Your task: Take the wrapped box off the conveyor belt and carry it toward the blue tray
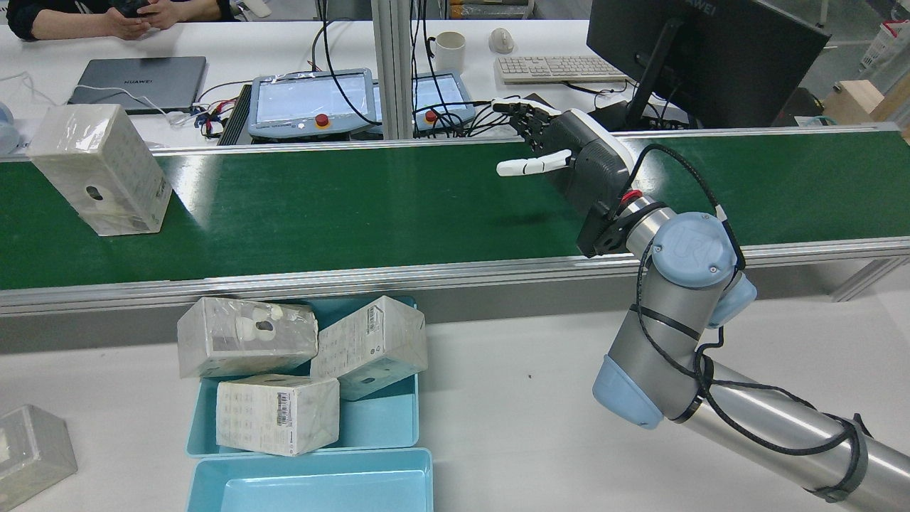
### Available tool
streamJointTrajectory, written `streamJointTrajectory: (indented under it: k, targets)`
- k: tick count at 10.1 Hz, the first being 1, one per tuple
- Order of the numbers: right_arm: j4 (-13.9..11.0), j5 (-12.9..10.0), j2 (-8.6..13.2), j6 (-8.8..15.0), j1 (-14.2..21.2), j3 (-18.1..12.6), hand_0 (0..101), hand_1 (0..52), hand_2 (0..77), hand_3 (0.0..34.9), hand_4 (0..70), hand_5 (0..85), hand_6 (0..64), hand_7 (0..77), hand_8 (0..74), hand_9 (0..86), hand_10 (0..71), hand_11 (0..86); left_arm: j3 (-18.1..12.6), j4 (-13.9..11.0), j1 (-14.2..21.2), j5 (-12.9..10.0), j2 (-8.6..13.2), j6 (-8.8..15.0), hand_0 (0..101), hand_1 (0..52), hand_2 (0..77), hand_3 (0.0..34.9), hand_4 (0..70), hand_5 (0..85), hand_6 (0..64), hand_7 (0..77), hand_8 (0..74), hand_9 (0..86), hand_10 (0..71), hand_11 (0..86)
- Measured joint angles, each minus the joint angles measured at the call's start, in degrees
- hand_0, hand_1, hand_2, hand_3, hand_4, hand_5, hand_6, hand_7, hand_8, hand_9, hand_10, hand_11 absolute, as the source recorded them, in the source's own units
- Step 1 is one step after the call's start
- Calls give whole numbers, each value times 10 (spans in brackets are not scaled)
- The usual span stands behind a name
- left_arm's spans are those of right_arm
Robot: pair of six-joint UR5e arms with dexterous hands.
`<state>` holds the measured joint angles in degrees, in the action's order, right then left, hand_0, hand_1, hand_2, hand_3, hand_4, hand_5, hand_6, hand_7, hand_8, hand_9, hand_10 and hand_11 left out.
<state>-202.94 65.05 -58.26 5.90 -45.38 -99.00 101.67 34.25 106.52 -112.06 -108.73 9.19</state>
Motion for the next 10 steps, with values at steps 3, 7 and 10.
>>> streamJointTrajectory:
  k: [3,7,10]
  targets:
    - [0,0,-1,-2,1,5,489,164,114,0,142,251,55,55,5,22,0,5,0,0,0,0,0,0,0,0,11,0,0,11,5,0,5,0,5,5]
    - [1,0,-1,-4,-1,10,488,164,120,0,131,251,55,55,5,27,0,5,0,0,0,0,0,0,0,0,5,0,0,11,5,0,5,0,5,5]
    - [1,0,-2,-5,-5,10,486,164,120,0,131,251,55,38,5,27,0,5,0,0,0,0,0,0,0,0,5,0,0,11,5,0,5,0,5,5]
